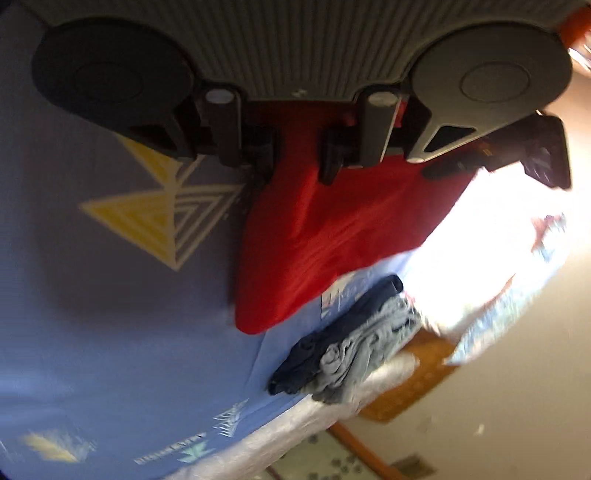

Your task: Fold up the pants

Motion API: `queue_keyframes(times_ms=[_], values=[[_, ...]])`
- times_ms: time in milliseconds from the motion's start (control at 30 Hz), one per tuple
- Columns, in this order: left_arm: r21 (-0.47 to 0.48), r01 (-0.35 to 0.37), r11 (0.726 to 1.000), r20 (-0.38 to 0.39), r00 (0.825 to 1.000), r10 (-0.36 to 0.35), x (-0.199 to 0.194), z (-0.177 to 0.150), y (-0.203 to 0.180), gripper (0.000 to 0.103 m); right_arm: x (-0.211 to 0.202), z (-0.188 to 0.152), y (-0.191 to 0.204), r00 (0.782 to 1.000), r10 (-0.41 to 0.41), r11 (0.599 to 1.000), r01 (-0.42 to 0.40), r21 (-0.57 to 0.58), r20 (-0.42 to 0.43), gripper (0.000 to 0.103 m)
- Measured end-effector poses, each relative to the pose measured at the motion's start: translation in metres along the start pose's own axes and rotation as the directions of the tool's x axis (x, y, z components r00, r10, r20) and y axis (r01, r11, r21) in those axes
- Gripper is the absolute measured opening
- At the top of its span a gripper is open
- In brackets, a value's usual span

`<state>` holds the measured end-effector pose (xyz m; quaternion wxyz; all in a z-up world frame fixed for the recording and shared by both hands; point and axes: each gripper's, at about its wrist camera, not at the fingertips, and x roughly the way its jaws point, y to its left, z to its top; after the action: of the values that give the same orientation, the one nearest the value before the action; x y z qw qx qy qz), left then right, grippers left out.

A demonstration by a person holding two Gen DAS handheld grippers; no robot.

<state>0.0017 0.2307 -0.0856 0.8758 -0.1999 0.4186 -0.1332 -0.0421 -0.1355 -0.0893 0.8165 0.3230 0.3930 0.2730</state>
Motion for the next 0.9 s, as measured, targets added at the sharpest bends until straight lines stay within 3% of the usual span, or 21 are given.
queue_keyframes(times_ms=[67, 200, 333, 433, 533, 600, 667, 767, 900], values=[[-0.025, 0.015, 1.0, -0.008, 1.0, -0.015, -0.002, 0.0, 0.004, 0.079, -0.001, -0.004, -0.004, 1.0, 0.021, 0.998, -0.021, 0.058, 0.006, 0.028], [-0.089, 0.036, 0.995, -0.032, 0.999, -0.039, 0.0, 0.008, 0.011, 0.08, 0.003, 0.009, 0.004, 0.999, 0.017, 0.998, -0.016, 0.054, -0.03, 0.039], [-0.089, 0.036, 0.995, -0.04, 0.998, -0.039, 0.0, 0.009, 0.012, 0.082, 0.0, 0.011, 0.005, 0.998, 0.012, 0.997, -0.008, 0.072, -0.062, 0.046], [-0.129, 0.054, 0.99, -0.074, 0.995, -0.064, 0.0, 0.021, 0.019, 0.099, -0.001, 0.01, -0.004, 0.997, 0.02, 0.995, -0.012, 0.101, -0.08, 0.048], [-0.198, 0.085, 0.977, -0.042, 0.995, -0.095, -0.009, 0.031, 0.032, 0.102, -0.008, 0.013, -0.006, 0.995, 0.018, 0.994, -0.008, 0.111, -0.097, 0.056], [-0.261, 0.107, 0.959, -0.038, 0.992, -0.121, -0.008, 0.034, 0.042, 0.098, -0.013, 0.006, -0.001, 0.992, 0.034, 0.996, -0.024, 0.083, -0.122, 0.058], [-0.295, 0.107, 0.949, -0.071, 0.989, -0.133, 0.001, 0.033, 0.047, 0.071, -0.014, -0.002, 0.007, 0.988, -0.016, 1.0, 0.014, -0.014, -0.151, 0.052], [-0.285, 0.098, 0.953, -0.093, 0.987, -0.129, 0.006, 0.023, 0.042, 0.069, -0.018, -0.01, 0.011, 0.99, -0.035, 0.999, 0.03, -0.043, -0.139, 0.049], [-0.237, 0.09, 0.967, -0.085, 0.99, -0.113, -0.003, 0.011, 0.036, 0.069, -0.026, -0.037, 0.037, 0.989, -0.098, 0.952, 0.061, -0.299, -0.112, 0.049]])
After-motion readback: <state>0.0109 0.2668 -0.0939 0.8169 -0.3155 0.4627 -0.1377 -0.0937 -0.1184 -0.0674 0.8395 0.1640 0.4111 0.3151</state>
